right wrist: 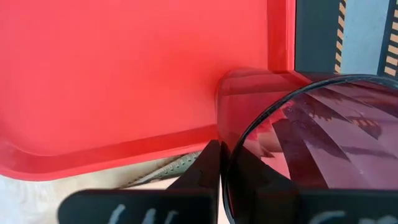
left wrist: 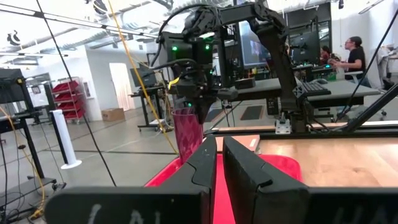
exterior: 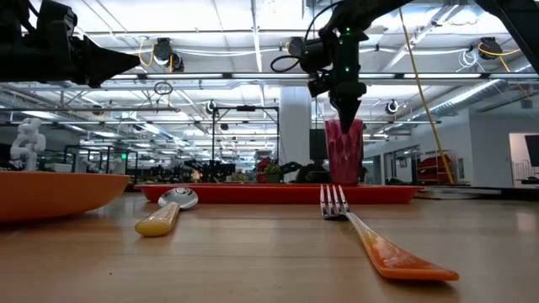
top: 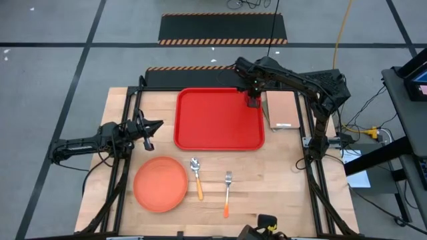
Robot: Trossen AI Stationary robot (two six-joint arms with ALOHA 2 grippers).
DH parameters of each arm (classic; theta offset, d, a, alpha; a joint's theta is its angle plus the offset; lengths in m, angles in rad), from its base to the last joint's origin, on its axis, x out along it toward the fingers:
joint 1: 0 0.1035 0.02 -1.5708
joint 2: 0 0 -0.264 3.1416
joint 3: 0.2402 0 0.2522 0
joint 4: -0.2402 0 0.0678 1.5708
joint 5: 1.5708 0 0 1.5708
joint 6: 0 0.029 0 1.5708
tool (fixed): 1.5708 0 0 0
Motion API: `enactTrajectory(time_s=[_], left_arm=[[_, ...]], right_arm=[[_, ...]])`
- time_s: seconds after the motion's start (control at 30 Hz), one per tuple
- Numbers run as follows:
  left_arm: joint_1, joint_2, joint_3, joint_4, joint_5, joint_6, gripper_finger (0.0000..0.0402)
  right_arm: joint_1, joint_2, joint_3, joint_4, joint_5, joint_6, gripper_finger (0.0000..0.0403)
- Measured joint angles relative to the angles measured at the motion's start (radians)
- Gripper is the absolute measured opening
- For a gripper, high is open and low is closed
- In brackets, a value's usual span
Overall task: Pick and place plate/cup/fork/spoon on tray
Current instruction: Put the red glass cup on the red serving tray, then put the orange plate under the red cup on the red serving tray
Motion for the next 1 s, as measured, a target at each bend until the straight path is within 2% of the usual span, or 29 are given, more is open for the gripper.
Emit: enactTrajectory(time_s=[0.3, 0.77, 1.0], left_arm=[[0.0, 0.0, 0.0, 0.0, 0.0, 0.0, 0.0033], [0.0, 0.0, 0.0, 0.0, 0.0, 0.0, 0.0033], [0.0, 0.0, 0.0, 0.019, 0.0, -0.013, 0.0033]], right_arm=[[-0.032, 0.0, -0.035, 0.044, 0.0, -0.005, 0.0006], [-0.031, -0.004, -0.038, 0.097, 0.003, -0.004, 0.0071], [0.008, -0.08, -0.038, 0.098, 0.034, 0.052, 0.0097]])
